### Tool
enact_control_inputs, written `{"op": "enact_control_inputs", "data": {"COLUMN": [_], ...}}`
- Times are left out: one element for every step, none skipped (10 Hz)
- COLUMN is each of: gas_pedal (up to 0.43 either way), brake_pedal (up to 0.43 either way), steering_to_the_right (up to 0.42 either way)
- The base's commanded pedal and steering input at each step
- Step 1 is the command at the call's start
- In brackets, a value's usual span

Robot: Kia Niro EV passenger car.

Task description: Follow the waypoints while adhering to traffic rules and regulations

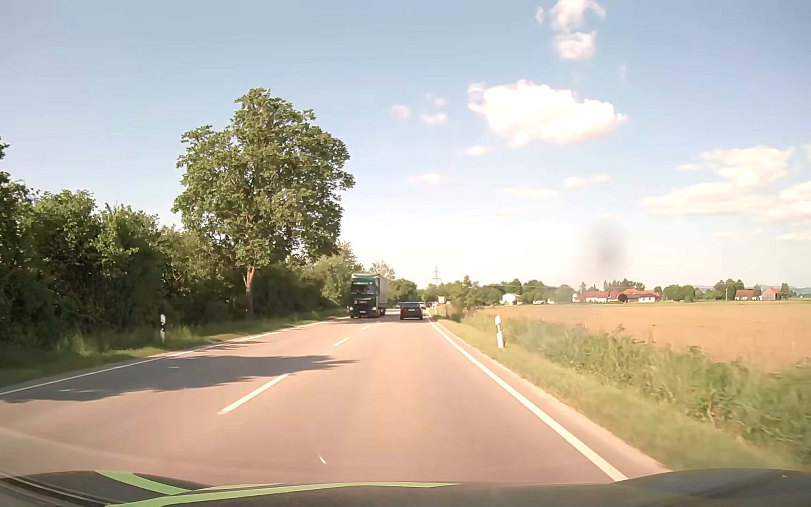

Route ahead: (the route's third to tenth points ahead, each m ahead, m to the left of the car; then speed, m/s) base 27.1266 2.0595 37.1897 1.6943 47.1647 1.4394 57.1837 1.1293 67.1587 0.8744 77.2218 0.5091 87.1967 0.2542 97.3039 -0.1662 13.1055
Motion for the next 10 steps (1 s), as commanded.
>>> {"op": "enact_control_inputs", "data": {"gas_pedal": [0.087,0.087,0.098,0.11,0.11,0.118,0.118,0.118,0.118,0.118], "brake_pedal": [0.0,0.0,0.0,0.0,0.0,0.0,0.0,0.0,0.0,0.0], "steering_to_the_right": [0.001,0.001,0.001,0.001,0.001,0.001,0.001,0.001,0.001,0.001]}}
